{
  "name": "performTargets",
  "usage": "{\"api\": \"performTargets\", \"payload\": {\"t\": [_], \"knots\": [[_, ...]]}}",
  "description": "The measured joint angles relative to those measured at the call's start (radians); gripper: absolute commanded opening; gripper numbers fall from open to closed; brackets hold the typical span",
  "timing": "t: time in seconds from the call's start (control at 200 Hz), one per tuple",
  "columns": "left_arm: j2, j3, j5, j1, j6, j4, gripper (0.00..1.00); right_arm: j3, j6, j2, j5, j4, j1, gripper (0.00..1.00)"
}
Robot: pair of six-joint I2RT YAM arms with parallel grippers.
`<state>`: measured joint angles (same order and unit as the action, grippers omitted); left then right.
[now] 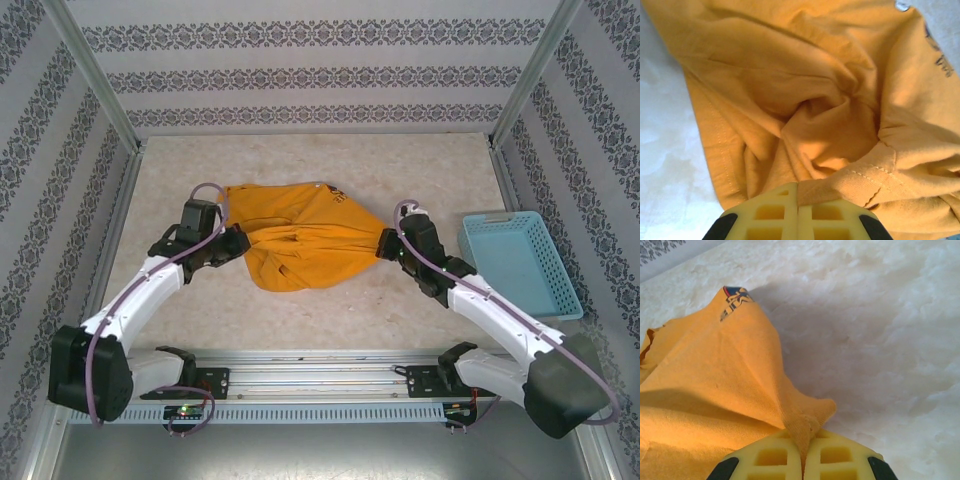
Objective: Fold the inside-out t-shirt
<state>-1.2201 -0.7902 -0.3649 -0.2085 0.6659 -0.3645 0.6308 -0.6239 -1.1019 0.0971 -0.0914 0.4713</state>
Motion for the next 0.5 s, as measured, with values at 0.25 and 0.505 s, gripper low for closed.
{"api": "performTargets", "payload": {"t": [0.25,0.505], "knots": [[-0.187,0.003,0.036,-0.049,-0.039,-0.056,0.35,0.000,-0.026,-0.196,0.010,-0.016,0.085,0.17],[-0.030,-0.062,0.146,-0.180,-0.087,-0.112,0.45,0.082,0.028,-0.164,0.076,-0.096,0.086,0.16]]}}
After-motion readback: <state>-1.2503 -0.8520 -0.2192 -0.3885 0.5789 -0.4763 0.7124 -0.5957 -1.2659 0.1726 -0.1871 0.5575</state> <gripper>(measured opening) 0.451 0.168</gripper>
